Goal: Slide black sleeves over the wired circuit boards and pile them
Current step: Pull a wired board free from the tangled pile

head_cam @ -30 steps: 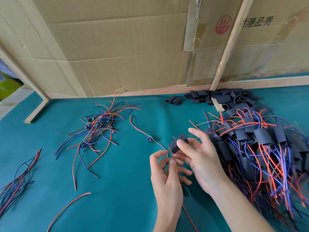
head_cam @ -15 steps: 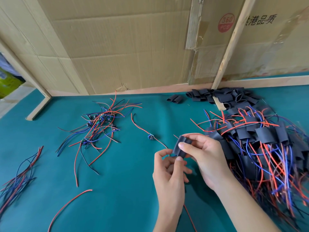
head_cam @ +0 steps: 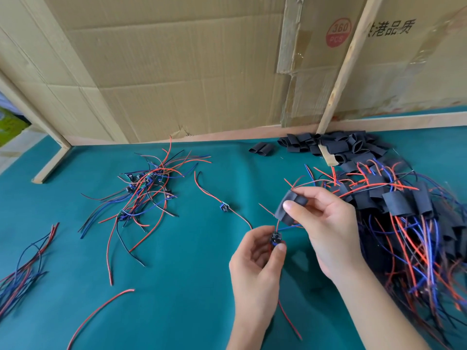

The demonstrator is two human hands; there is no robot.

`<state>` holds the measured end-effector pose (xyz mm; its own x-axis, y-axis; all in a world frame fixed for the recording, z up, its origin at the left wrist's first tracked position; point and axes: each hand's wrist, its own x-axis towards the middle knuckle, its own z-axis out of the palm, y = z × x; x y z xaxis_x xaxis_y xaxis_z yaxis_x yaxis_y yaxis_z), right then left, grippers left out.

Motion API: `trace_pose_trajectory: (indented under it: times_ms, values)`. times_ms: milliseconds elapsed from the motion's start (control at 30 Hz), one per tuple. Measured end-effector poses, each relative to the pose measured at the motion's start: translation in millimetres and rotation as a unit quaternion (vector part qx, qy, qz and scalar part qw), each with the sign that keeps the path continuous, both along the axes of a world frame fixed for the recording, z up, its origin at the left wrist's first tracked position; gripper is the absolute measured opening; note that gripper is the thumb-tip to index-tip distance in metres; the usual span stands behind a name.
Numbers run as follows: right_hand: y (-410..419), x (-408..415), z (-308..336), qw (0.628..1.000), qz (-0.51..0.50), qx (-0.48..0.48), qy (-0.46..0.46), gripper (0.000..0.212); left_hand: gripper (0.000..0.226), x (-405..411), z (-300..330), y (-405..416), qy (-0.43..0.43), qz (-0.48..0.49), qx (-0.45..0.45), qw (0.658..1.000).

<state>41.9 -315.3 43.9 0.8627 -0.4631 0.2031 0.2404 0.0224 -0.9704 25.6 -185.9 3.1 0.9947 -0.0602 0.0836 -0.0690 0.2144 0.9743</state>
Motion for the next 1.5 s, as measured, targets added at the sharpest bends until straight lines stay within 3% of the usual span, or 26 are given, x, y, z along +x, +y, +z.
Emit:
trace_pose_trajectory:
  times_ms: [233, 433, 567, 700, 867, 1067, 1167, 1267, 1367, 1500]
  values:
    - [11.0, -4.8, 0.1, 0.976, -0.036, -0.206, 0.056, 0.022, 0.032, 1.0, -3.1, -3.3, -0.009, 0.041, 0.033, 0.999]
    - [15.9, -6.1, -1.9, 0.964, -0.057, -0.244, 0.089, 0.019, 0.038, -2.2, -2.5, -4.8, -0.004, 0.06, 0.068, 0.996]
    - [16.5, -6.7, -2.1, 0.967, 0.002, -0.222, 0.129, 0.02, 0.033, -2.2, -2.8, -3.3, -0.001, 0.066, 0.059, 0.996]
    - [14.1, -7.6, 1.3, 0.977, 0.084, -0.117, 0.155, 0.023, 0.016, -1.8, 1.2, -3.8, -0.004, 0.07, 0.034, 0.997]
    - [14.1, -10.2, 4.5, 0.976, 0.154, -0.072, 0.139, 0.011, 0.028, -2.4, 3.5, -3.8, -0.002, 0.097, 0.027, 0.995]
    - [24.3, -13.2, 7.5, 0.977, 0.168, -0.014, 0.131, 0.013, 0.028, -1.8, 4.3, -3.5, 0.006, 0.108, 0.028, 0.994]
    - [25.5, -22.2, 6.8, 0.983, 0.139, 0.016, 0.119, 0.017, 0.021, -2.8, 6.4, -4.6, -0.003, 0.083, 0.024, 0.996]
    - [4.5, -33.9, 23.8, 0.995, 0.053, -0.02, 0.083, 0.02, 0.021, -5.2, 8.8, -4.6, -0.028, 0.02, 0.039, 0.999]
    - [-44.6, -50.8, 67.7, 0.992, -0.048, -0.096, 0.065, 0.035, 0.027, -4.4, 4.6, -4.6, -0.017, 0.025, 0.041, 0.999]
    - [-134.8, -66.7, 95.1, 0.912, -0.169, -0.296, 0.229, 0.052, 0.029, -1.8, -1.3, -5.9, 0.006, 0.062, 0.03, 0.998]
